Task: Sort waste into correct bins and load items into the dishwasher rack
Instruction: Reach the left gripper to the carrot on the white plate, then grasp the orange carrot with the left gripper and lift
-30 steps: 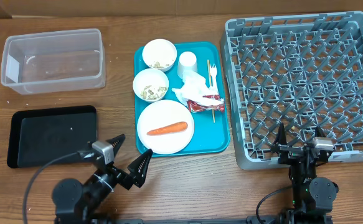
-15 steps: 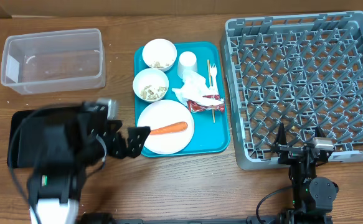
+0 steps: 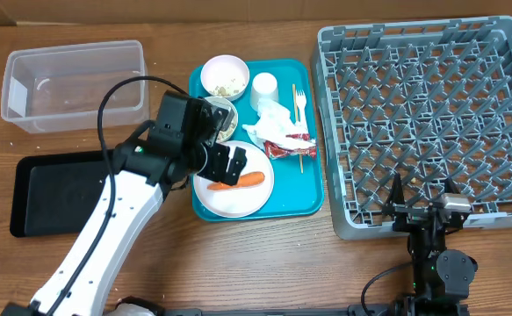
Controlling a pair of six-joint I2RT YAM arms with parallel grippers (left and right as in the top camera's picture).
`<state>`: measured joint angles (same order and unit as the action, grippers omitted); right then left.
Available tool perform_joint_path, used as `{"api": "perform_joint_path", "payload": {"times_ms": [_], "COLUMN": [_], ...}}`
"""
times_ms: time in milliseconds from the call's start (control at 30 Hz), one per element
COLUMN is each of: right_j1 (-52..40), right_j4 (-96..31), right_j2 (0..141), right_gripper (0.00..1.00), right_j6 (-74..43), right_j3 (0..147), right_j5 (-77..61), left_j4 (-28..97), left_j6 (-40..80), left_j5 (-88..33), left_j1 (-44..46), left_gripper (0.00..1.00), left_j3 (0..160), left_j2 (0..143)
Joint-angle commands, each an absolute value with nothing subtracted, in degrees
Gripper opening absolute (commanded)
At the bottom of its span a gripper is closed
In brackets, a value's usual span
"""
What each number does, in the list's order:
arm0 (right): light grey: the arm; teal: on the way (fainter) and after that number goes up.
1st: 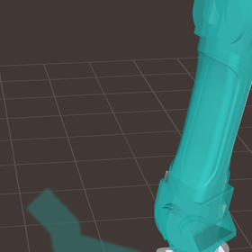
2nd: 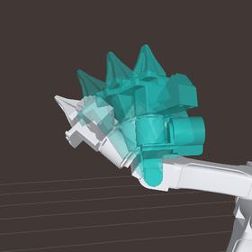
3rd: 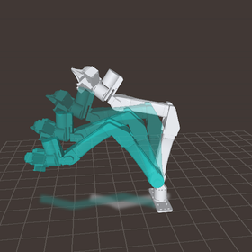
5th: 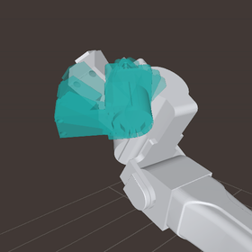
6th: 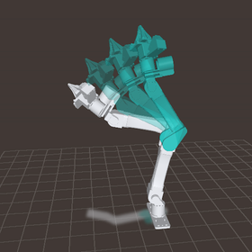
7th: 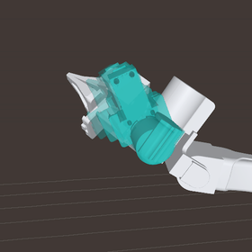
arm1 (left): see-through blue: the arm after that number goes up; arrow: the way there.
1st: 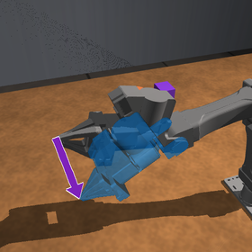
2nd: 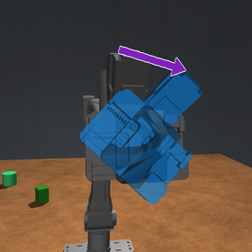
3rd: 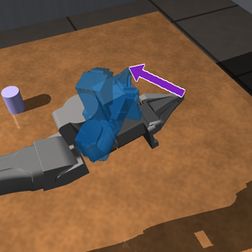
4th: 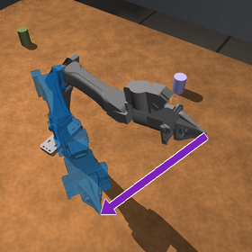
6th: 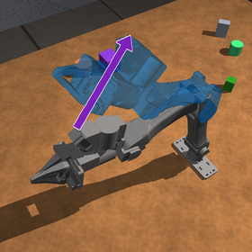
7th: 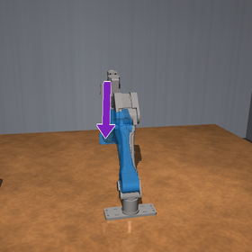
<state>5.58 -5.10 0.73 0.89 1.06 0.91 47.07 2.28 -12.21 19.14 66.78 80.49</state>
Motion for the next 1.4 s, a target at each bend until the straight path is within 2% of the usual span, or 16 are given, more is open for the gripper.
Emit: {"api": "perform_joint_path", "payload": {"times_ms": [0,167,300,633,1300,1367], "right_j1": [5.7,5.7,5.7,5.7,5.7,5.7], "right_j4": [-4.6,-4.6,-4.6,-4.6,-4.6,-4.6], "right_j2": [0.2,0.2,0.2,0.2,0.2,0.2], "right_gripper": [1.00,1.00,1.00,1.00,1.00,1.00], "right_j6": [1.1,1.1,1.1,1.1,1.1,1.1], "right_j3": [0.5,0.5,0.5,0.5,0.5,0.5], "right_j5": [1.4,1.4,1.4,1.4,1.4,1.4], "left_j4": [46.1,48.0,47.5,47.2,43.0,43.1], "left_j6": [-3.7,-24.1,-30.2,-31.6,-34.7,-34.7], "left_j5": [-7.7,-15.6,-13.4,-9.0,-9.0,-9.0], "left_j1": [19.1,21.5,24.3,24.4,24.5,24.4], "left_gripper": [1.00,1.00,1.00,1.00,1.00,0.93], "left_j3": [68.2,68.1,68.1,68.1,68.1,68.1], "left_j2": [82.5,85.5,90.4,100.2,110.6,110.8]}}
